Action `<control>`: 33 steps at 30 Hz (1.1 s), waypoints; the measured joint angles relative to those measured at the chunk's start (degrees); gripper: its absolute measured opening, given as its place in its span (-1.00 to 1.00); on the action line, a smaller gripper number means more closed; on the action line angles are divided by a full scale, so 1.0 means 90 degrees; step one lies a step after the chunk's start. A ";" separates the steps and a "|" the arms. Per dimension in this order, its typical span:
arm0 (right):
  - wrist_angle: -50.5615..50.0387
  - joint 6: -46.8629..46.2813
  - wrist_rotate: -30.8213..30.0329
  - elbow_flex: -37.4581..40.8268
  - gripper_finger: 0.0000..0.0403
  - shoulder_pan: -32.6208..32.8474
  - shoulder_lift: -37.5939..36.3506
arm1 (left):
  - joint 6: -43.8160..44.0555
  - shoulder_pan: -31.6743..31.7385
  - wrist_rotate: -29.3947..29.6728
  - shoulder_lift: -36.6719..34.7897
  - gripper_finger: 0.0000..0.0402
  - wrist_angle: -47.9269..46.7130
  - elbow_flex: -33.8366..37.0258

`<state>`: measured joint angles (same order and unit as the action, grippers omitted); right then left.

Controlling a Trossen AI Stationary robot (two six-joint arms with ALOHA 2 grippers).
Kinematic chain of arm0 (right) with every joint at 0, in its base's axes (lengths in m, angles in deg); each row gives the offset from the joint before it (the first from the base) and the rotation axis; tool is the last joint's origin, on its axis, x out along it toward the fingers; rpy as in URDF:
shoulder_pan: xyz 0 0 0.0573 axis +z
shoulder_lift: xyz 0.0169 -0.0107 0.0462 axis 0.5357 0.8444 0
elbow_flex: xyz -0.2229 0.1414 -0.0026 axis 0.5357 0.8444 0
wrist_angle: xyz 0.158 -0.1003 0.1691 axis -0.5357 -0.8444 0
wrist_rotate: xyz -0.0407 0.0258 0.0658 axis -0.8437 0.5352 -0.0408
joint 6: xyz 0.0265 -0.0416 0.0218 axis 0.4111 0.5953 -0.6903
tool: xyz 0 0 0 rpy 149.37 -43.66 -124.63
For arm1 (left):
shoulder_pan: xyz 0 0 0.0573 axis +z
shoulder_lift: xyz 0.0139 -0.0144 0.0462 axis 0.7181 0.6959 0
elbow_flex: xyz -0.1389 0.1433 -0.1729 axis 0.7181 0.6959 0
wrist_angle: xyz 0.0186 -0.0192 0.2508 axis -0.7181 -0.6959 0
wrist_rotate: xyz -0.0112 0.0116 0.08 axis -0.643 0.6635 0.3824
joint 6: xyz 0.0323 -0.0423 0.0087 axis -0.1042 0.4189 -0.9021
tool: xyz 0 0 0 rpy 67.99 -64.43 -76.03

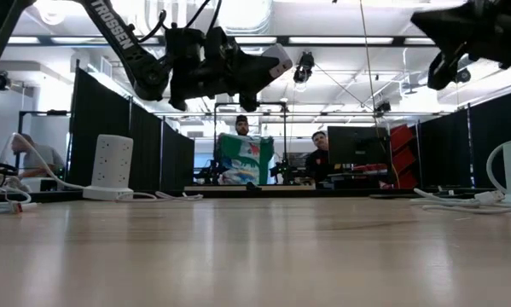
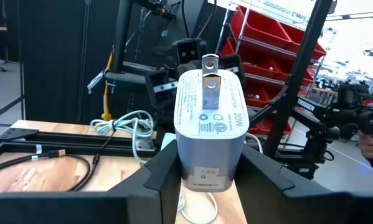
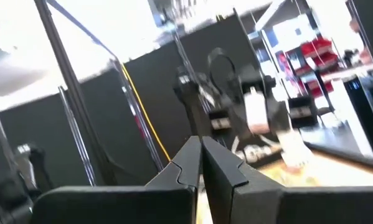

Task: Insert USB
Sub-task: Insert the white charger cable into the purple charger adapter

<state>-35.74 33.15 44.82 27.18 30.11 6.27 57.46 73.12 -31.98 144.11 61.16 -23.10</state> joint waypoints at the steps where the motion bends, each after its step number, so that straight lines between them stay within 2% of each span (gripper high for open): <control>1: 0.0042 0.0000 -0.0002 0.0000 -1.00 0.0000 0.0002 | -0.0002 0.0000 0.0000 0.0000 -0.41 0.0004 0.0002; 6: 0.0076 0.0434 -0.0348 0.0000 -1.00 -0.0013 0.0006 | -0.0020 0.0000 0.0000 0.0000 -0.41 0.0041 0.0002; 9: 0.0108 0.0451 -0.1154 0.0000 -1.00 -0.0014 0.0109 | -0.0034 0.0000 0.0000 0.0000 -0.41 0.0083 0.0002; 12: 0.0083 -0.0101 -0.2136 0.0000 -1.00 -0.0015 0.0348 | -0.0053 0.0005 0.0000 0.0000 -0.41 0.0197 0.0005; 13: 0.0059 -0.0259 -0.2232 -0.0023 -1.00 -0.0015 0.0494 | -0.0046 0.0007 -0.0002 0.0000 -0.41 0.0262 0.0005; 27: -0.1425 -0.1125 -0.1901 -0.1086 -1.00 -0.0012 0.2927 | 0.0275 0.0286 0.0055 0.0000 -0.41 0.0363 0.0005; 33: -0.4127 -0.0616 -0.1597 -0.2861 -1.00 -0.0010 0.4084 | 0.0376 0.0290 0.0061 0.0000 -0.41 0.0361 0.0005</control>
<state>-72.89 27.61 30.45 1.43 30.02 43.02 60.85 75.73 -31.43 144.11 64.41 -23.05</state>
